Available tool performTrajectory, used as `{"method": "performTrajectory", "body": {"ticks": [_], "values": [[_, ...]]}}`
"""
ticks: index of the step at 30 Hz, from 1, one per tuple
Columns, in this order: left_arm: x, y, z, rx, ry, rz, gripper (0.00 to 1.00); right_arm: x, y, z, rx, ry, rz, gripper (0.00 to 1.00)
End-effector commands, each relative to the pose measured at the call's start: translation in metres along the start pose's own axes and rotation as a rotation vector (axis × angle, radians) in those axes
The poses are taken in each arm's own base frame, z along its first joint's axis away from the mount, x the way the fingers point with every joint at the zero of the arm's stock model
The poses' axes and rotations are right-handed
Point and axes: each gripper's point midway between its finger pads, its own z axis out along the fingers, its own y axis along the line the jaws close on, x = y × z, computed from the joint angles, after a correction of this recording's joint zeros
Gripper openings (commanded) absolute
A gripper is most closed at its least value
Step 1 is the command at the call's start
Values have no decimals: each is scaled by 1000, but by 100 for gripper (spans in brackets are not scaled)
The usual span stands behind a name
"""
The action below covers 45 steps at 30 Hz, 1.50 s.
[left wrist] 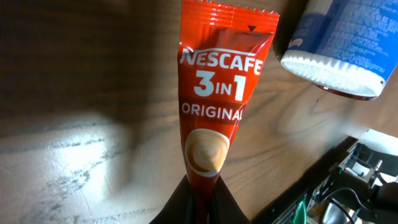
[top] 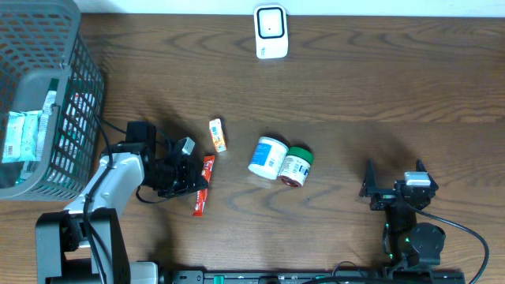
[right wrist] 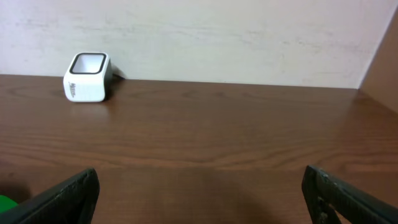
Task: Scan the item barcode
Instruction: 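Lower the Nescafe stick onto the table below the tissue pack, release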
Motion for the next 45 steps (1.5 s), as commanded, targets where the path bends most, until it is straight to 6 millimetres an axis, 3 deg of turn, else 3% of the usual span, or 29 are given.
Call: {"method": "performTrajectory", "body": {"ticks": [1,23,35,38,40,42,45], "values": [[-1,-2,2,17,-3,-2,8,2,3,0,-11,5,-5,99],[-11,-11,14,-18,-24,118,8,2,3,0,-11,5,-5,99],[-5,-10,14,-19,1,102,8,2,3,0,-11,6,-5,99],[-3,-10,14,-19,6,98,24,2,3,0,-12,5,-5,99],[-3,-10,14,-19,6,98,28,2,3,0,-11,5,-5,99],[-3,-10,14,-19,6,97,40,2,3,0,-11,5,-5,99],[-4,-10,14,-19,5,98,50,2,3,0,-11,6,-5,99]]}}
